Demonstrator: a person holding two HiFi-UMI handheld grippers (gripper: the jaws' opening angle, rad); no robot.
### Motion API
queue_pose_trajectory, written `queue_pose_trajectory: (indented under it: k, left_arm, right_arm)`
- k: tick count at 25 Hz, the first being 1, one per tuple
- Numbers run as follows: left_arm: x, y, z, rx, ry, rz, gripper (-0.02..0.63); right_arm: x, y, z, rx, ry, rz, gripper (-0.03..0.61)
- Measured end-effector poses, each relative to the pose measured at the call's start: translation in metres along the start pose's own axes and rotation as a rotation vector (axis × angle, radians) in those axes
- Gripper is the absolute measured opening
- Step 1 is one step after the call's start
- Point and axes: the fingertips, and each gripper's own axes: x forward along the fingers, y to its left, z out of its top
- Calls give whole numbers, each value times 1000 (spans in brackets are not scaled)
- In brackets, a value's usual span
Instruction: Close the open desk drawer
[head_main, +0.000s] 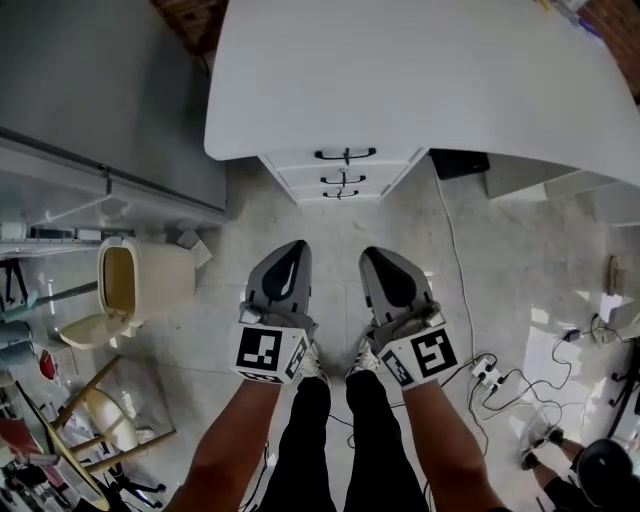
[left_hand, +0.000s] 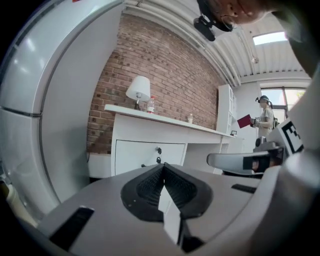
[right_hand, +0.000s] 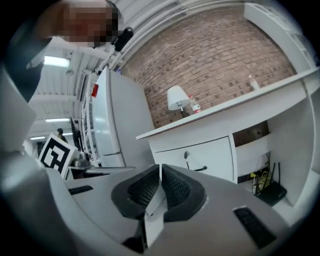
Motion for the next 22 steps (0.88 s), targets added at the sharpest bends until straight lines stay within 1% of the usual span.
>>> queue_pose_trajectory:
  k: [4, 7, 10, 13, 15, 17, 19, 22]
  left_arm:
    - [-25, -27, 24, 40, -17, -17, 8]
    - [-46, -43, 50, 50, -27, -28, 8]
    - [-72, -49, 76, 51, -20, -12, 8]
    - [-90, -47, 102, 40, -5, 14, 8]
    - [-101, -48, 121, 30, 3, 25, 8]
    - [-115, -56, 138, 29, 8, 25, 8]
    - [-129, -68, 156, 41, 9, 8, 8]
    - [-144, -81, 190, 85, -26, -2, 8]
  right_arm:
    - [-43, 27, 8, -41, 37, -31, 37]
    - [-64, 41, 36, -80, 20, -66, 37]
    - [-78, 52, 72, -104, -3, -96, 37]
    - [-87, 59, 96, -118, 43, -81, 37]
    - [-90, 67, 116, -131, 51, -59, 37]
    - [-97, 80, 136, -180, 52, -31, 37]
    - [-111, 91, 148, -207, 89, -25, 37]
    - [-125, 102, 176, -205, 55, -42, 37]
